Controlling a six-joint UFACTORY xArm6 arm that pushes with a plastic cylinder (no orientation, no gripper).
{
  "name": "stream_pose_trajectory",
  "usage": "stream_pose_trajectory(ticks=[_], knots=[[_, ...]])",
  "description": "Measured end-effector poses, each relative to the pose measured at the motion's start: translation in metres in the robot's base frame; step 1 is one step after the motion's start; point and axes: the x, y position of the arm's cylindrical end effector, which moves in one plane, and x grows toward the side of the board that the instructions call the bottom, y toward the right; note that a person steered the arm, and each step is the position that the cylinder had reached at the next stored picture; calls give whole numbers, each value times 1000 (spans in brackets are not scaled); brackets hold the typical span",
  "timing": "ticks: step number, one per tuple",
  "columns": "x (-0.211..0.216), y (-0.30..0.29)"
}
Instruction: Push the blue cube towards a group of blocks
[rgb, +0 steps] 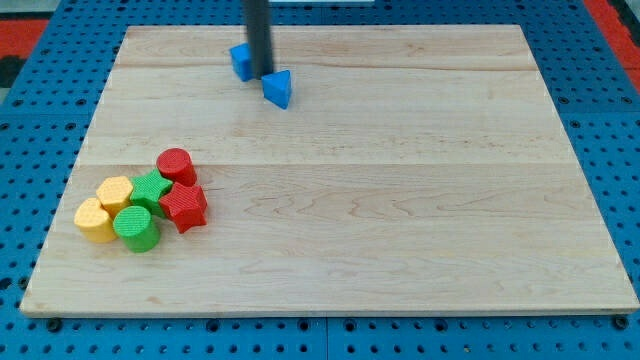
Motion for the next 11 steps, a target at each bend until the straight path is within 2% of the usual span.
stream_pose_trajectory(ticks=[1, 2, 3, 5, 6, 8, 10, 11], knots=[[-12, 15], [-41, 50], [-59, 14], [2, -64], [-12, -85], [64, -90], [77, -73], [100, -81]])
